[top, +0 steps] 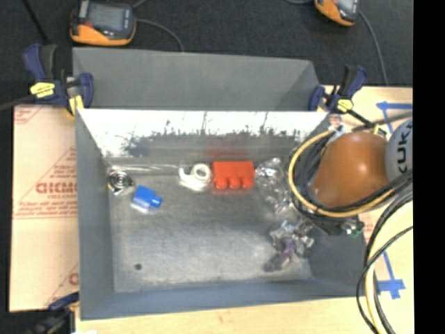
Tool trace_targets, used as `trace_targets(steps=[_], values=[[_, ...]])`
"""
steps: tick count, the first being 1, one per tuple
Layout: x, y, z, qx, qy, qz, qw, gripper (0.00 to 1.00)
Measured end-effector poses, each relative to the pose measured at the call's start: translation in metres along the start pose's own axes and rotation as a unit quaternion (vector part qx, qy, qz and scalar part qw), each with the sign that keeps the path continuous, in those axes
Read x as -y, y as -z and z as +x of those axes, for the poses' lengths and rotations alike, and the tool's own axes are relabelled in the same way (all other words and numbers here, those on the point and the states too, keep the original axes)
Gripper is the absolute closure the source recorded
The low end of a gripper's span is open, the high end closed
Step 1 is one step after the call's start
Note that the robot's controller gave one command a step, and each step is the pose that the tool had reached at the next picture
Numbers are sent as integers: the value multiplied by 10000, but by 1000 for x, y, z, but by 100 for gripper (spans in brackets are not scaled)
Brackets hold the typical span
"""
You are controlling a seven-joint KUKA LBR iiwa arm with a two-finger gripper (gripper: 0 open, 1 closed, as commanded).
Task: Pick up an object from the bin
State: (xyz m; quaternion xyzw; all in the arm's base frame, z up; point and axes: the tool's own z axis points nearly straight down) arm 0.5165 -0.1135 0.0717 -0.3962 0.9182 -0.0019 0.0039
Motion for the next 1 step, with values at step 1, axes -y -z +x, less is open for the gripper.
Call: trace_targets(steps=[1], values=[[10, 91, -17, 7, -42, 19, 10000, 100]])
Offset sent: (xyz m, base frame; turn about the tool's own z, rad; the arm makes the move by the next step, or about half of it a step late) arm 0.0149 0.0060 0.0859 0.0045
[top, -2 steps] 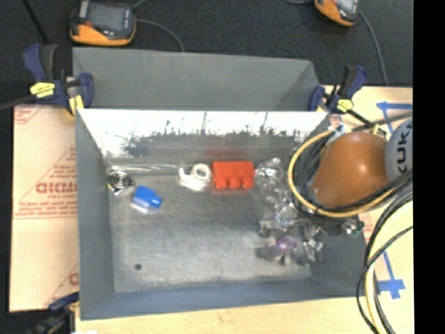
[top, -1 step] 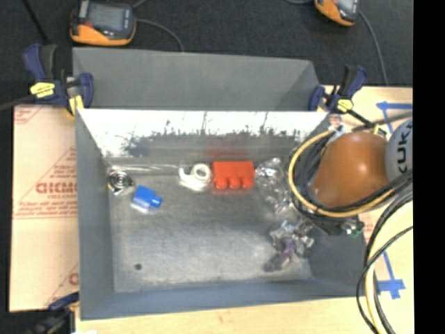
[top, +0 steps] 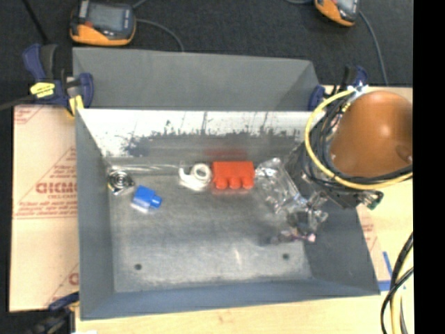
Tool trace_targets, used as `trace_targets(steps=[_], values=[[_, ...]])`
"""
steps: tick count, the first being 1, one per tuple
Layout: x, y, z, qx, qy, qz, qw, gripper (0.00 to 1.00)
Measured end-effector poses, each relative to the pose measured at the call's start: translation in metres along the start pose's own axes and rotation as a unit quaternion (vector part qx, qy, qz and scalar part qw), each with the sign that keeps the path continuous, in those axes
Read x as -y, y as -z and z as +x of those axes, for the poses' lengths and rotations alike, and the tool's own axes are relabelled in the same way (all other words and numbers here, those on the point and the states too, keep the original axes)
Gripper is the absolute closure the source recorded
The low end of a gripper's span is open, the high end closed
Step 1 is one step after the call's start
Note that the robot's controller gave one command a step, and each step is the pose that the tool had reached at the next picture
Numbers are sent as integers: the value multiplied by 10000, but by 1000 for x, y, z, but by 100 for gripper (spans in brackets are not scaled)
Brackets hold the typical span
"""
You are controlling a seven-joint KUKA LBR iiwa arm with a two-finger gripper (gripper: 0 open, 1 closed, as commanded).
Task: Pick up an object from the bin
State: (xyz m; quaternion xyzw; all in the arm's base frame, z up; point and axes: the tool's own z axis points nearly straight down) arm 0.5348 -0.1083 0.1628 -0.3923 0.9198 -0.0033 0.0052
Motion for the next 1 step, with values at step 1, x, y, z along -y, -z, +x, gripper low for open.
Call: trace_targets(steps=[1], values=[[30, 109, -33, 6, 46, 8, 10000, 100]])
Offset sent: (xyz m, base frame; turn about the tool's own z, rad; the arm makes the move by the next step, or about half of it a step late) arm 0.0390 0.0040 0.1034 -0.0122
